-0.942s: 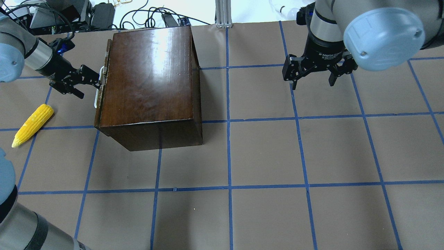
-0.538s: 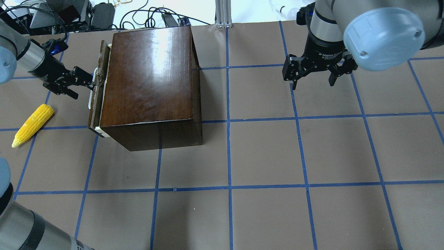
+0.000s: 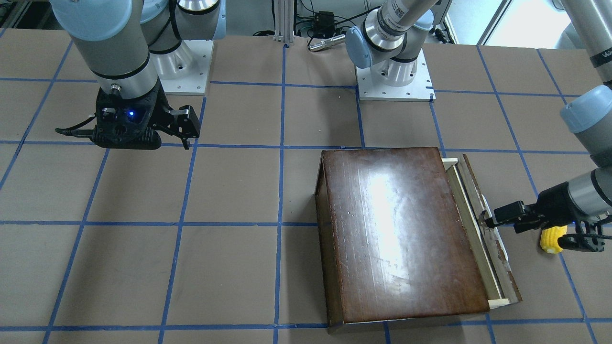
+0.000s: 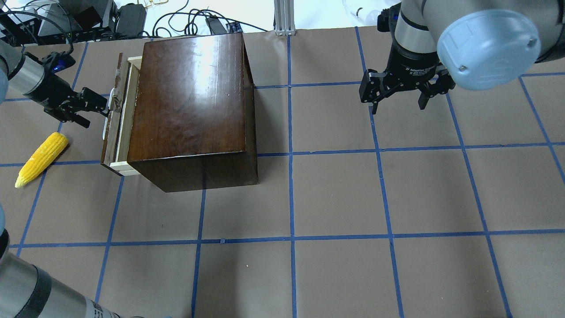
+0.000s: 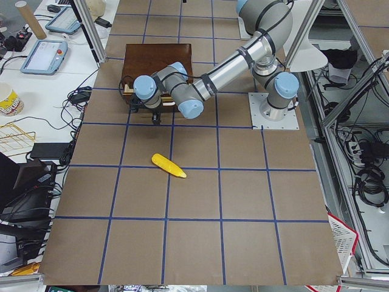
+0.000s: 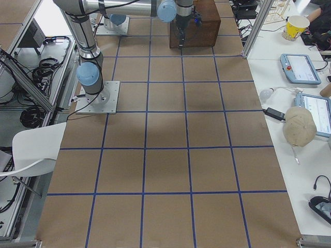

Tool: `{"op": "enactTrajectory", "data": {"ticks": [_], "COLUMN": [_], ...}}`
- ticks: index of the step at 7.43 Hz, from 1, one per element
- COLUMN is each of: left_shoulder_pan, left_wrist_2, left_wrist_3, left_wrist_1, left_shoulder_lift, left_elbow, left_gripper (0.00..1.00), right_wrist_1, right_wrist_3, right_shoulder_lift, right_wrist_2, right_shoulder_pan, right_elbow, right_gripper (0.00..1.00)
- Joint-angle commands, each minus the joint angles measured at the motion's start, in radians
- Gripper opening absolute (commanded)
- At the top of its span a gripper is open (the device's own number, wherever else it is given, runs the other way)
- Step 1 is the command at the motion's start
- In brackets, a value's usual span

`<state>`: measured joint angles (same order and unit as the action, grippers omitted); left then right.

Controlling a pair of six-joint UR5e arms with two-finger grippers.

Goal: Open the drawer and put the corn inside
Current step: 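Grip the white handle with the left gripper and pull the drawer outward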

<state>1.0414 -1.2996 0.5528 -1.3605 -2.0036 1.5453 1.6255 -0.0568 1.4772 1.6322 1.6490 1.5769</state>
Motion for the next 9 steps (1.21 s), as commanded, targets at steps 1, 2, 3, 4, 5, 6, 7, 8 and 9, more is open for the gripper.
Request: {"op": "enactTrajectory", "data": {"ticks": [1,2,3,4,5,6,7,8,9], "left_shoulder_pan": [-0.006,-0.008,-0.033,-0.047,-0.050,-0.052,-0.054,-0.063,-0.072], "left_wrist_2": [-0.001,-0.003,0.000,0.000,-0.001,-0.001,-0.001,-0.001,-0.001], "left_wrist_3": [0.022,0.038,0.041,0.050,0.059,0.059,0.061,0.071,0.087], "left_wrist_1": [0.000,0.000,0.000,0.000,0.000,0.000,0.000,0.000,0.000], "left_shoulder_lift": [0.000,0.002,0.000,-0.001,-0.001,0.000,0.002,0.002,0.002], "left_elbow": [-0.001,-0.002,0.001,0.001,-0.001,-0.001,-0.004,-0.002,-0.004], "left_gripper": [1.00,1.00,1.00,1.00,1.00,1.00,1.00,1.00,1.00], "right_wrist_1": [-0.001,0.001,-0.001,-0.001,-0.001,0.001,-0.001,-0.001,-0.001], "right_wrist_3": [0.000,0.000,0.000,0.000,0.000,0.002,0.000,0.000,0.000], "right_shoulder_lift": [0.000,0.000,0.000,0.000,0.000,0.000,0.000,0.000,0.000], "right_wrist_2": [0.000,0.000,0.000,0.000,0.000,0.000,0.000,0.000,0.000], "right_shoulder_pan": [0.000,0.000,0.000,0.000,0.000,0.000,0.000,0.000,0.000], "right_elbow": [0.000,0.000,0.000,0.000,0.000,0.000,0.000,0.000,0.000], "right_gripper": [1.00,1.00,1.00,1.00,1.00,1.00,1.00,1.00,1.00]}}
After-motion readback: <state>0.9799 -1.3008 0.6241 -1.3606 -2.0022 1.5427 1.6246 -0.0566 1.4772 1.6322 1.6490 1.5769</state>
